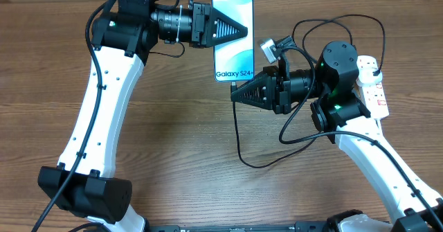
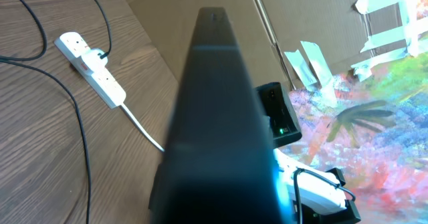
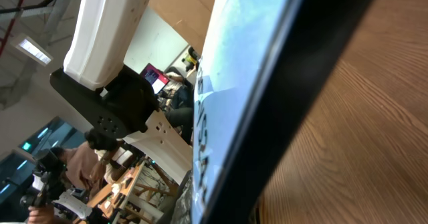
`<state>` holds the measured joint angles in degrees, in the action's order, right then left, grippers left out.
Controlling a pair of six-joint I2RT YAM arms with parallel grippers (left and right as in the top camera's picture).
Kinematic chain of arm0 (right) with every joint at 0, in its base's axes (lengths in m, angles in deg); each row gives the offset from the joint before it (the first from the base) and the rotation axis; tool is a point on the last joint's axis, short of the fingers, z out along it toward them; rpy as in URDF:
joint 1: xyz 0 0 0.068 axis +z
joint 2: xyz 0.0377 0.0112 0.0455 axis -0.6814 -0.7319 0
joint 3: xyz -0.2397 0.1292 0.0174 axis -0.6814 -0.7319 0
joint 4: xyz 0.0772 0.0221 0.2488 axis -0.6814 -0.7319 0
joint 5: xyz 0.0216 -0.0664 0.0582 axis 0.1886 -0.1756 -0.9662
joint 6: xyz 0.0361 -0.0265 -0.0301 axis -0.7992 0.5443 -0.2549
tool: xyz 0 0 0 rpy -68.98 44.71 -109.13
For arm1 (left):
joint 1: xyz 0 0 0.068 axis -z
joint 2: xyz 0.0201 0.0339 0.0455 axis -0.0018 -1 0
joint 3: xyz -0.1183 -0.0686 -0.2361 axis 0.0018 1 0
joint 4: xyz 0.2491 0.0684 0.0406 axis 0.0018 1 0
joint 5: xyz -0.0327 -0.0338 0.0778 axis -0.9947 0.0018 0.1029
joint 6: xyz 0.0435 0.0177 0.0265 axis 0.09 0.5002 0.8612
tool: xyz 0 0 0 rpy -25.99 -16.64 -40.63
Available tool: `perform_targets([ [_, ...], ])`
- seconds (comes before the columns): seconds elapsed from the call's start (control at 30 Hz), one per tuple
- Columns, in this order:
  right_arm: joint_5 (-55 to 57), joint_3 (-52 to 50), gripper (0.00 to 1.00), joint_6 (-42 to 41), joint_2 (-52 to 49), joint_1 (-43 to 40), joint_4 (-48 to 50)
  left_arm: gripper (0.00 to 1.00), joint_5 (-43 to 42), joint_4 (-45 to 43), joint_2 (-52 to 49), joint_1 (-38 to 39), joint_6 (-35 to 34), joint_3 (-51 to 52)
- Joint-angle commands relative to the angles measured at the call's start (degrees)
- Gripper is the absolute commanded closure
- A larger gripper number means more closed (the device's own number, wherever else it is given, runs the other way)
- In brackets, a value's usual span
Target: Plug charger to phone and switch on socket
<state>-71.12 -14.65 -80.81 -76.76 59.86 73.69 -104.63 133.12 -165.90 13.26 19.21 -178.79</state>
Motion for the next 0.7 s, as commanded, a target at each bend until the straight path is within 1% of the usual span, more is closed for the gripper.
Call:
perform_targets([
  [0.0, -0.46, 0.74, 0.96, -0.98, 0.15, -0.17, 0.42, 0.95, -2.99, -0.39, 0.94, -0.59, 1.49, -0.81],
  [0.27, 1.05, 0.74, 0.96, -1.01, 0.15, -0.17, 0.42, 0.96, -4.76, -0.42, 0.94, -0.59, 1.46, -0.81],
  [0.67, -0.09, 0.74, 0.96, -1.01, 0.15, -0.17, 0.39, 0.96, -2.69, -0.44, 0.94, -0.59, 1.51, -0.81],
])
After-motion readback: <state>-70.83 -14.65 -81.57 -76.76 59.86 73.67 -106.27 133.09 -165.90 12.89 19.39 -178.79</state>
